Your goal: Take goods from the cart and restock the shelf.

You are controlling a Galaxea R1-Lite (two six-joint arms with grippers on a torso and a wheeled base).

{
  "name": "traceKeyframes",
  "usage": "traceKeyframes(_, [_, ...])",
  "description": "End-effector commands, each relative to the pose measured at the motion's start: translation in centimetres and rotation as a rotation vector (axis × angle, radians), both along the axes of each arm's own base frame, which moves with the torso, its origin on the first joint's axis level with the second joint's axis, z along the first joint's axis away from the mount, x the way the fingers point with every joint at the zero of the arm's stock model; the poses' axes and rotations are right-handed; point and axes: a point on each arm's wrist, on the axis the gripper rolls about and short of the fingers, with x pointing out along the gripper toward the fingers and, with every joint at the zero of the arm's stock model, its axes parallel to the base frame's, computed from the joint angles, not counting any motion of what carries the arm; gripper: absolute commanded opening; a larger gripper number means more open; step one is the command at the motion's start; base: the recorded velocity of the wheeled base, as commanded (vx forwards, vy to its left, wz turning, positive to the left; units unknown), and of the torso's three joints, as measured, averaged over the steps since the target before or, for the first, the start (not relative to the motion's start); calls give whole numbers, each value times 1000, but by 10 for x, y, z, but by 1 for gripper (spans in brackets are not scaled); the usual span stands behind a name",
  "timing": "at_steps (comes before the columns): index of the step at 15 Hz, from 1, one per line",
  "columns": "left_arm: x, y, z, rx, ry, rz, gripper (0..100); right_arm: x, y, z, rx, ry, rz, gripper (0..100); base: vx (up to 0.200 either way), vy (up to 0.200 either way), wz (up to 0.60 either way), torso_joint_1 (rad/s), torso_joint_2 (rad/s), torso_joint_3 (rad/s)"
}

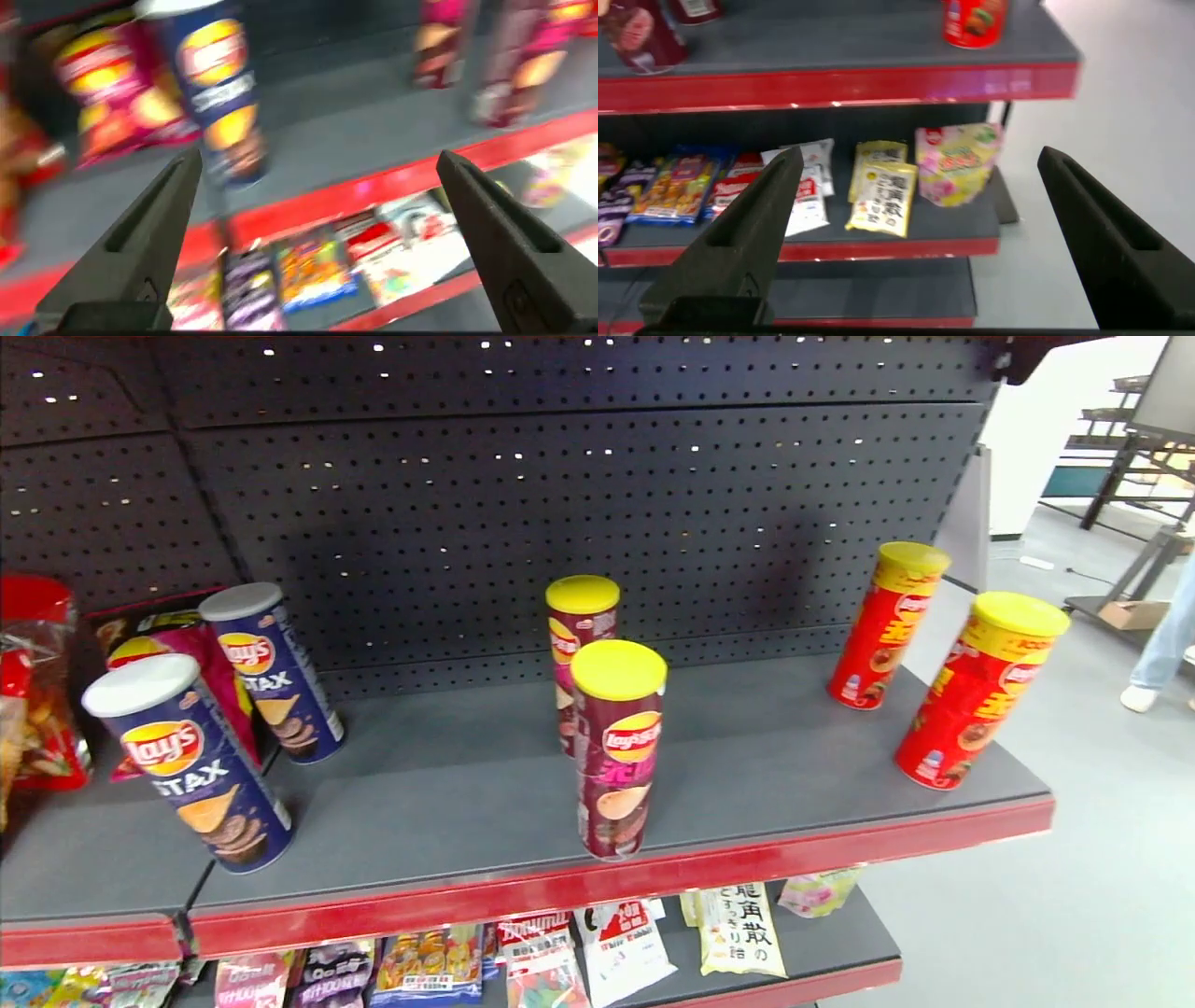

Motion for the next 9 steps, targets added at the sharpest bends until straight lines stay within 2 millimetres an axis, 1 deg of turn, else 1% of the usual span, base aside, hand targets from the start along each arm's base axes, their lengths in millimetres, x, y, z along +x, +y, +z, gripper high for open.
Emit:
traceKeyframes(1, [1, 0, 0, 1, 6, -1, 100, 0, 0, 0, 0, 1, 2, 100, 0, 0, 600, 2, 2, 2])
traceKeyframes(2, [1, 0, -1, 2, 12, -1, 100, 0, 0, 0, 0, 1, 2, 100, 0, 0, 600, -7, -7, -2])
traceKeyframes(3, [2, 0, -3, 3, 19, -1, 100, 0, 0, 0, 0, 1, 2, 100, 0, 0, 0, 0, 0, 0])
traceKeyframes(4, [7, -1, -14, 7, 53, 2, 100, 0, 0, 0, 0, 1, 2, 100, 0, 0, 0, 0, 0, 0])
traceKeyframes(7, [13, -2, -29, 5, 84, 3, 100, 0, 0, 0, 0, 1, 2, 100, 0, 0, 0, 0, 0, 0])
traceKeyframes(9, [14, -1, -29, -46, 74, 50, 100, 0, 0, 0, 1, 1, 2, 100, 0, 0, 0, 0, 0, 0])
